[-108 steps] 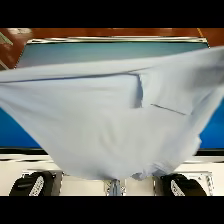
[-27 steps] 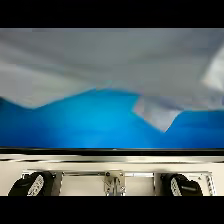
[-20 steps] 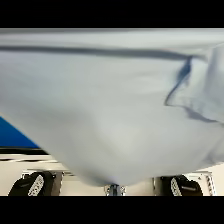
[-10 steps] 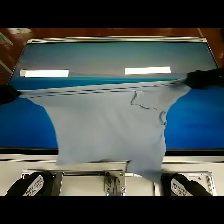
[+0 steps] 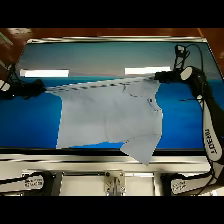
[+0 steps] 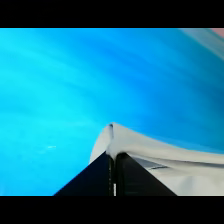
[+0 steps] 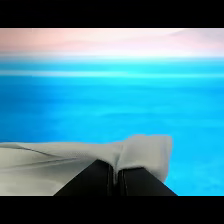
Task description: Fold the shirts.
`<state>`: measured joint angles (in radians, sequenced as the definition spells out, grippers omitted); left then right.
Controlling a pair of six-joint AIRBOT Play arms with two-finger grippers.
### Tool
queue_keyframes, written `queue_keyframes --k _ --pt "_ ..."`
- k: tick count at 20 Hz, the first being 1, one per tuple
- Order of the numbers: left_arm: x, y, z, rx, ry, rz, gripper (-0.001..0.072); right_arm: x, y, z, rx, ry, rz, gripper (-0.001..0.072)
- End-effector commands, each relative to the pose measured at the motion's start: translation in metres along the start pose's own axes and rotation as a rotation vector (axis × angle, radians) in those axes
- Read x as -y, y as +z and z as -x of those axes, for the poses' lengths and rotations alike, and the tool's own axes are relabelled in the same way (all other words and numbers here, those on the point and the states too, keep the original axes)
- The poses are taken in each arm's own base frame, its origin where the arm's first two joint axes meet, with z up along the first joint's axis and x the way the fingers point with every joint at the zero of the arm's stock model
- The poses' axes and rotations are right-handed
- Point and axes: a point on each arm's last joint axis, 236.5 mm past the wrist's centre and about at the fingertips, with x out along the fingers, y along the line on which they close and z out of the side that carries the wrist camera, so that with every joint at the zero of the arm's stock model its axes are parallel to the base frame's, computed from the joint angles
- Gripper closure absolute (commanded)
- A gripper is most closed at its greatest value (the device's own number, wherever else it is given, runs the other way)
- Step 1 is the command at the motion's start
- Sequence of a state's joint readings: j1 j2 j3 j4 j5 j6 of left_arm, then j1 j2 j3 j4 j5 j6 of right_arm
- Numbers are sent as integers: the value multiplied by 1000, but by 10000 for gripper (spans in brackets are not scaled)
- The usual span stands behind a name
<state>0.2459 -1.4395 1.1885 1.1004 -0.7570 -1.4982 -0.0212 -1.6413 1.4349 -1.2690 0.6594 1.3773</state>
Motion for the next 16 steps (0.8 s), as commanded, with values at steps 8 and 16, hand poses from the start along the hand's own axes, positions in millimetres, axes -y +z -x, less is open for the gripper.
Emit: queue_keyframes --k 8,16 --pt "-12 -102 -28 -422 -17 -36 673 -8 -94 -4 -379 40 -52 657" --pt "-8 -156 -6 -665 -14 -73 672 6 -165 12 -672 -22 -140 657"
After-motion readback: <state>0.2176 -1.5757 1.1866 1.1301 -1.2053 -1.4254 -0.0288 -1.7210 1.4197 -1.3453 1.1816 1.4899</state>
